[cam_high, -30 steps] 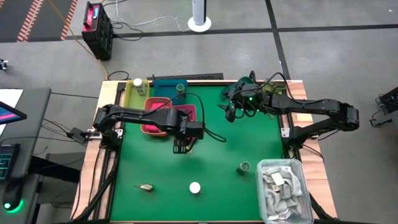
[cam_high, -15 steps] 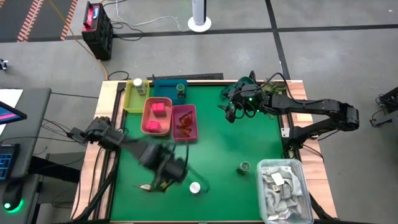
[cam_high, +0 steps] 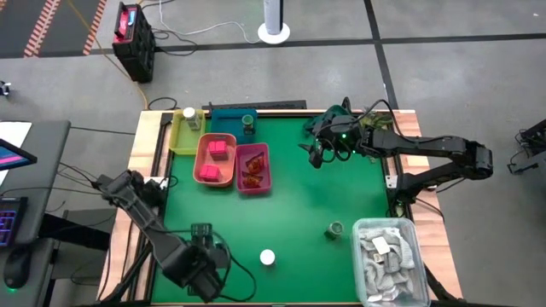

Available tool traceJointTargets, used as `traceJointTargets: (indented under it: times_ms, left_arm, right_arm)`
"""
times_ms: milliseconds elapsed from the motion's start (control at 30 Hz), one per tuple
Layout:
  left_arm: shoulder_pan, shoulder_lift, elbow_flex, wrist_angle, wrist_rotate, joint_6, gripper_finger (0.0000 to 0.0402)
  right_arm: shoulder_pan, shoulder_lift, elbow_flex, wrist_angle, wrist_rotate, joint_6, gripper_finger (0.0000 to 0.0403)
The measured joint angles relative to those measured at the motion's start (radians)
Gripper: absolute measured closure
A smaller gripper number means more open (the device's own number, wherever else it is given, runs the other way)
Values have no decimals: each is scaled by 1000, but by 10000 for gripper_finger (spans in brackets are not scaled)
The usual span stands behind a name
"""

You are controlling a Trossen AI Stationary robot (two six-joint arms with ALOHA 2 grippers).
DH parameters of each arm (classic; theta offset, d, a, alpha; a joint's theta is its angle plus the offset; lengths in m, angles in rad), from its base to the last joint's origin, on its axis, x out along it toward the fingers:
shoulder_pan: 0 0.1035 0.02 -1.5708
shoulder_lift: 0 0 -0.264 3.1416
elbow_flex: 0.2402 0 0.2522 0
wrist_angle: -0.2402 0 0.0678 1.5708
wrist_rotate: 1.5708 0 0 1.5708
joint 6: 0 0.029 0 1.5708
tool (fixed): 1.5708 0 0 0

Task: Sort spices by type
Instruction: Put the orange seasoning pack into the red bin

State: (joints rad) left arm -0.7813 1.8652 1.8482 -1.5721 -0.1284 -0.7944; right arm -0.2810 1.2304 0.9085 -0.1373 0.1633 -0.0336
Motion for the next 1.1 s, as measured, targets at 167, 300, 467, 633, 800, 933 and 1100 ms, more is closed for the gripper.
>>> traceJointTargets:
  times_ms: [167, 300, 467, 633, 800, 933, 1100]
  left_arm:
    - [-6, 1, -144, 0, 109, 14, 176]
    - [-4, 1, -221, 0, 137, 37, 184]
    - [-5, 1, -286, 1, 160, 69, 216]
    - [-4, 2, -295, 1, 179, 98, 301]
    - [13, 2, -295, 1, 172, 114, 392]
    - [36, -12, -295, 3, 91, 155, 399]
    - [125, -103, -295, 1, -35, 205, 401]
  right_arm:
    - [-1, 0, 0, 0, 0, -1, 86]
    - [-1, 0, 0, 0, 0, -8, 86]
    - [-1, 0, 0, 4, 0, -9, 86]
    - [-1, 0, 0, 4, 0, -11, 86]
    - [-1, 0, 0, 4, 0, -9, 86]
    - [-1, 0, 0, 4, 0, 5, 86]
    - [1, 0, 0, -6, 0, 31, 86]
